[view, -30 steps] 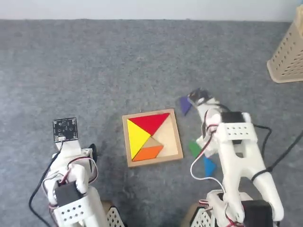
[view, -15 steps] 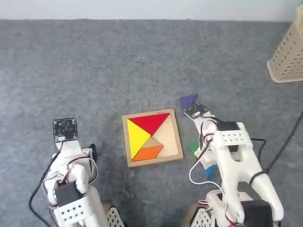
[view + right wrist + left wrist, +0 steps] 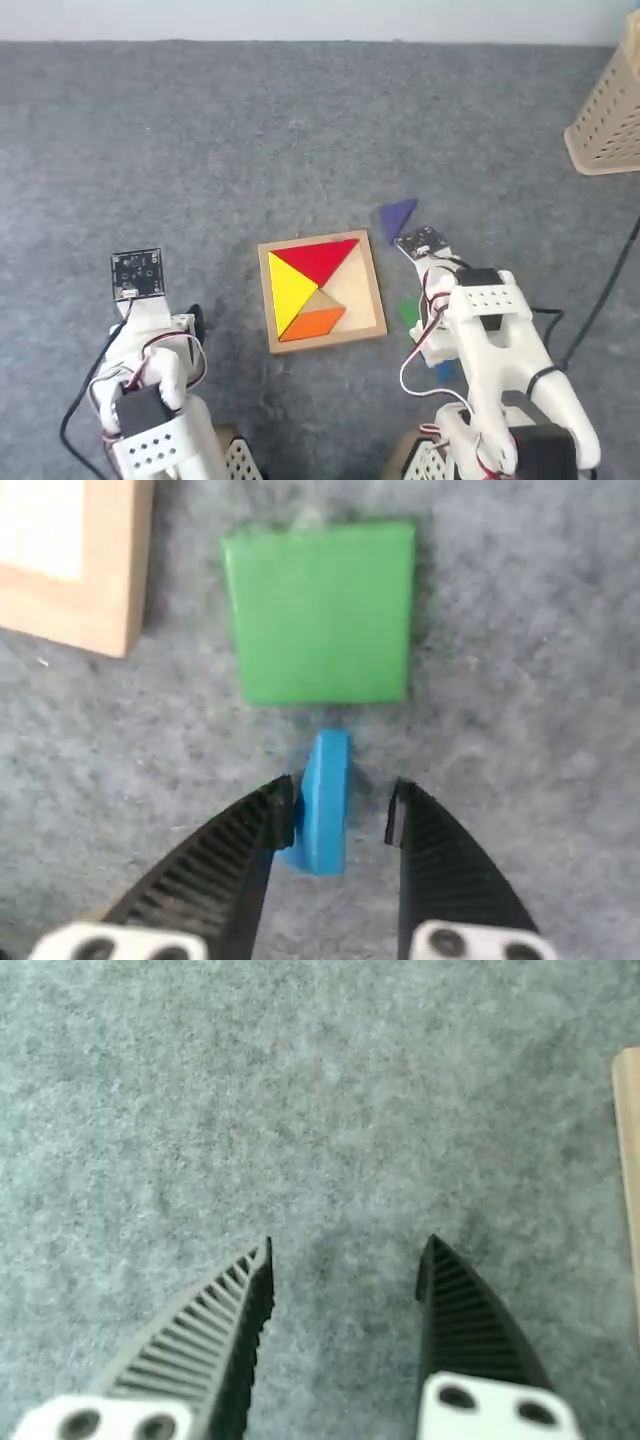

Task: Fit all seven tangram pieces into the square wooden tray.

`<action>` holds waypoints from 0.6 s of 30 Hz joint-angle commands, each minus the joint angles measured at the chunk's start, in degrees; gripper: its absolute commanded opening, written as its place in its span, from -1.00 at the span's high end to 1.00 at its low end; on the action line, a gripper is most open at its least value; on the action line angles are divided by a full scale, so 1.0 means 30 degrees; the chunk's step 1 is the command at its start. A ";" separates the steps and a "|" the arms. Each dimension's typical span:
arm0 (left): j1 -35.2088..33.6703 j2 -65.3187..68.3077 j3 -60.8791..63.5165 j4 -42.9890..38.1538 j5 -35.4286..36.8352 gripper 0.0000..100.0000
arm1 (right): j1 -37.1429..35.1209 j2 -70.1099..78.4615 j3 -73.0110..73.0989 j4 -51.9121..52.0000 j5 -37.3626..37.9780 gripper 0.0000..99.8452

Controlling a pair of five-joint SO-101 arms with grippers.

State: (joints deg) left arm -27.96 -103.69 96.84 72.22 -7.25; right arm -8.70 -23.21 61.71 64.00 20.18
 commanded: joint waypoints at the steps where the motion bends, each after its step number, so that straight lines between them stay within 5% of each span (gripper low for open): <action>1: 0.0117 -0.0234 -0.0103 0.0059 0.0176 0.55 | -0.0073 -0.0132 0.0029 -0.0337 -0.0117 0.67; 5: 0.0117 -0.0234 -0.0103 0.0059 0.0176 0.55 | -0.0015 -0.0132 0.0029 -0.0337 -0.0117 0.71; 9: 0.0117 -0.0234 -0.0103 0.0059 0.0176 0.55 | 0.0044 -0.0161 0.0000 -0.0806 -0.0117 0.99; 18: 0.0117 -0.0234 -0.0103 0.0059 0.0176 0.55 | 0.0073 -0.0366 -0.3282 0.1451 -0.0234 0.99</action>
State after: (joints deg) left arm -27.96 -103.69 96.84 72.22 -7.25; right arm -8.35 -23.21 58.73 65.05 20.18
